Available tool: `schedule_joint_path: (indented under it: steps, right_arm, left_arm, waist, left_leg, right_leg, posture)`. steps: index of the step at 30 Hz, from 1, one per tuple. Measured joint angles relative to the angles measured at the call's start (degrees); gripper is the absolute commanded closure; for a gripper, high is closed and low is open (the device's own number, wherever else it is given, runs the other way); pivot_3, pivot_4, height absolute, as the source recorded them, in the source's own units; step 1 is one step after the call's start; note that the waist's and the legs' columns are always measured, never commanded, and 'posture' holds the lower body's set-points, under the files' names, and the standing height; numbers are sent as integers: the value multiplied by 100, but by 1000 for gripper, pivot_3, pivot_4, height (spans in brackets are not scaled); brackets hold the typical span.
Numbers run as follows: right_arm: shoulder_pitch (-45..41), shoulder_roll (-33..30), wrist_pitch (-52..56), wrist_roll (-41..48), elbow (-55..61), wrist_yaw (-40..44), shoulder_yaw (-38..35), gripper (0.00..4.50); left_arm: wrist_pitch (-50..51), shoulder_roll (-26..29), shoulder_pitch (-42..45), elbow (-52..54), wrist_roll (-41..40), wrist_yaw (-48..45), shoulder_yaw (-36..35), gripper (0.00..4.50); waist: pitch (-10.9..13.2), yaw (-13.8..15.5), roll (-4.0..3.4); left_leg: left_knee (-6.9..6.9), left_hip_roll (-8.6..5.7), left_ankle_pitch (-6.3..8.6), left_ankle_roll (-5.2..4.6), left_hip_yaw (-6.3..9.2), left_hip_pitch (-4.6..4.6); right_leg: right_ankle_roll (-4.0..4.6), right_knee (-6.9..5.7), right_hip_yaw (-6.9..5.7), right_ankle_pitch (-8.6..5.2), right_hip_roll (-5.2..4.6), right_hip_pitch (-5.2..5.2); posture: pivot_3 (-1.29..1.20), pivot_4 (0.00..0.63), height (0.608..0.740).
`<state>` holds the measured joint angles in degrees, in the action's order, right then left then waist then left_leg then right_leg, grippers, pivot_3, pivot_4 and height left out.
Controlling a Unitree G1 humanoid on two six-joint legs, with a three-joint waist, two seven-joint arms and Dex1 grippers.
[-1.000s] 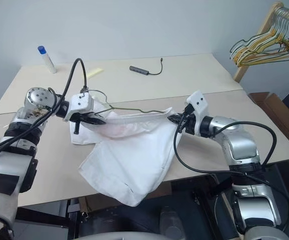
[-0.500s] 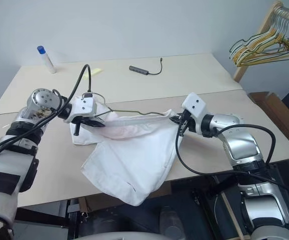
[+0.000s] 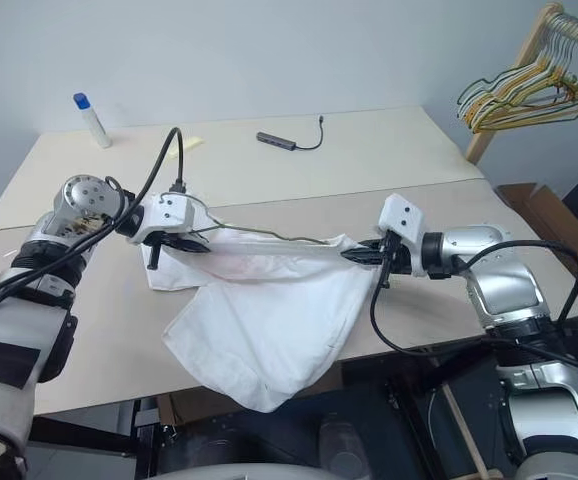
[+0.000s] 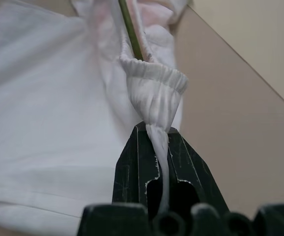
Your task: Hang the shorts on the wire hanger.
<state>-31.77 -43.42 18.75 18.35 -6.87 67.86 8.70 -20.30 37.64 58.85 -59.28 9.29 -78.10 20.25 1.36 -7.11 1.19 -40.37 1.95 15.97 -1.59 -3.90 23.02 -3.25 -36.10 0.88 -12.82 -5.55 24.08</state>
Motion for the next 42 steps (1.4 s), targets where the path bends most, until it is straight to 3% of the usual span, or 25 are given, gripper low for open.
schedule_joint_path:
  steps: [15,27,30,39,42]
  right_arm:
    - [-184,138,-162,76,-91,-67,0,4462]
    - [-182,410,-64,-372,847,-655,102,4462]
    - [-182,529,5,-493,943,-822,214,3741]
    - [-168,558,71,-751,1031,-934,265,742]
    - [-294,528,335,-806,1015,-930,296,742]
  left_arm:
    - [-107,50,152,-84,231,112,309,4491]
    - [2,-386,385,-670,534,421,347,4491]
    - [68,-410,385,-706,602,450,332,4491]
    - [202,-401,385,-880,648,523,149,4491]
    - [198,-368,388,-880,648,572,82,4491]
  waist:
    - [0,10,0]
    - [0,-28,0]
    - [0,-30,0]
    - [0,-21,0]
    - [0,-21,0]
  left_leg:
    - [-3,1,0,0,-19,2]
    - [-4,2,0,0,-39,4]
    - [-4,1,0,0,-39,4]
    - [-5,1,0,0,-39,6]
    - [-5,1,0,0,-39,7]
  right_leg:
    - [0,-1,-1,0,0,1]
    - [0,-2,0,0,1,6]
    - [0,-2,0,0,0,6]
    - [0,-3,-2,0,0,5]
    - [0,-4,-1,0,0,8]
  posture:
    - [-131,0,740]
    - [-153,0,740]
    - [-149,0,740]
    - [-137,0,740]
    - [-137,0,740]
